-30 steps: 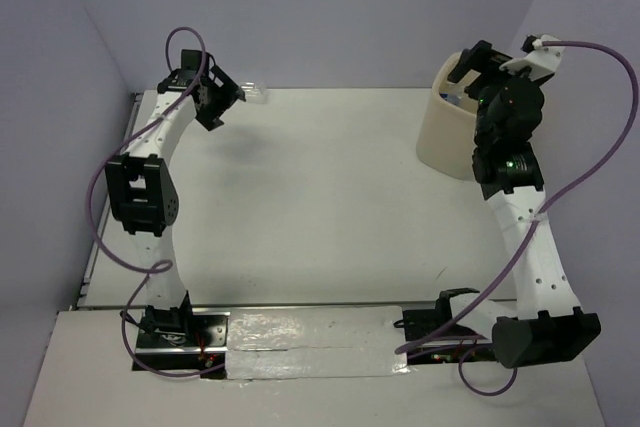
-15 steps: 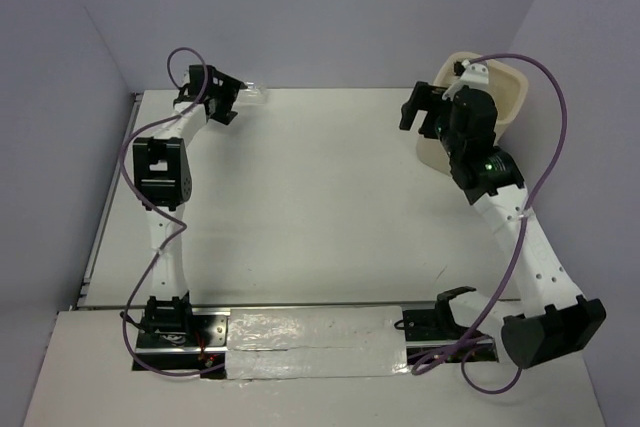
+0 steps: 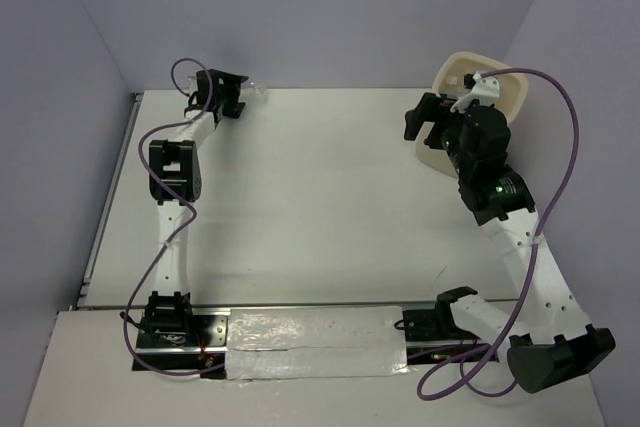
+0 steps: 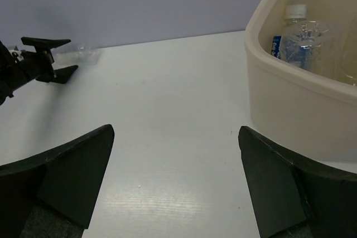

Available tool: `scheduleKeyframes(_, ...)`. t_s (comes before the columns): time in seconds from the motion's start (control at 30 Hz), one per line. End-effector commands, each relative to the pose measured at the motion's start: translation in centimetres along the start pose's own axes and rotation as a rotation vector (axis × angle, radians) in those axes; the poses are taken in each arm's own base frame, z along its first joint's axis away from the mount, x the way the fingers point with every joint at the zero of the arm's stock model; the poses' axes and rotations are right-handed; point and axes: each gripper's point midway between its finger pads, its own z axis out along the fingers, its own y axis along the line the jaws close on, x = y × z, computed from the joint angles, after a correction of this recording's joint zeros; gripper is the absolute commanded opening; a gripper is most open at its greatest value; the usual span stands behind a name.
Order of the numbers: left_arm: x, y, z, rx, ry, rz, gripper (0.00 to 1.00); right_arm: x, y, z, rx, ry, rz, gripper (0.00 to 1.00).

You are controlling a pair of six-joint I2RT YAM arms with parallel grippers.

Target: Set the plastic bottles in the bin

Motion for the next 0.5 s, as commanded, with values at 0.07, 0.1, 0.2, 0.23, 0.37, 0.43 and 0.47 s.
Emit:
scheduleKeyframes(0.07,-1.4,-1.4,1.4,0.076,-0.056,-0.055,0.96,0.3,0.7,0.3,-0.029,-0.008,0.006,1.00)
scheduleKeyframes(0.1,-1.4,-1.3,1.6,0.077,-0.054,-0.059,0.95,0.5,0.5,0.5,-0.020,-0.003,0.006,1.00)
scheduleKeyframes(0.2,-1.5,-0.4,2.2,0.060,-0.059,-0.077,0.90,0.6,0.6,0.7,-0.019,0.004,0.004,1.00)
scheduleKeyframes(0.23,-1.6,-0.2,2.2,0.054,-0.064,-0.075,0.88,0.5,0.7,0.7,-0.018,0.003,0.008,1.00)
scheduleKeyframes(0.37,-1.0,0.4,1.6,0.049,-0.044,-0.056,0.81,0.5,0.6,0.5,-0.014,-0.017,0.010,1.00)
scheduleKeyframes(0.43,-0.9,-1.3,0.4,0.079,-0.035,-0.040,0.74,0.6,0.5,0.5,-0.011,-0.018,0.009,1.00)
scheduleKeyframes(0.47,-0.5,-0.3,0.0,0.065,-0.018,-0.034,0.73,0.7,0.6,0.6,-0.011,-0.012,0.011,1.00)
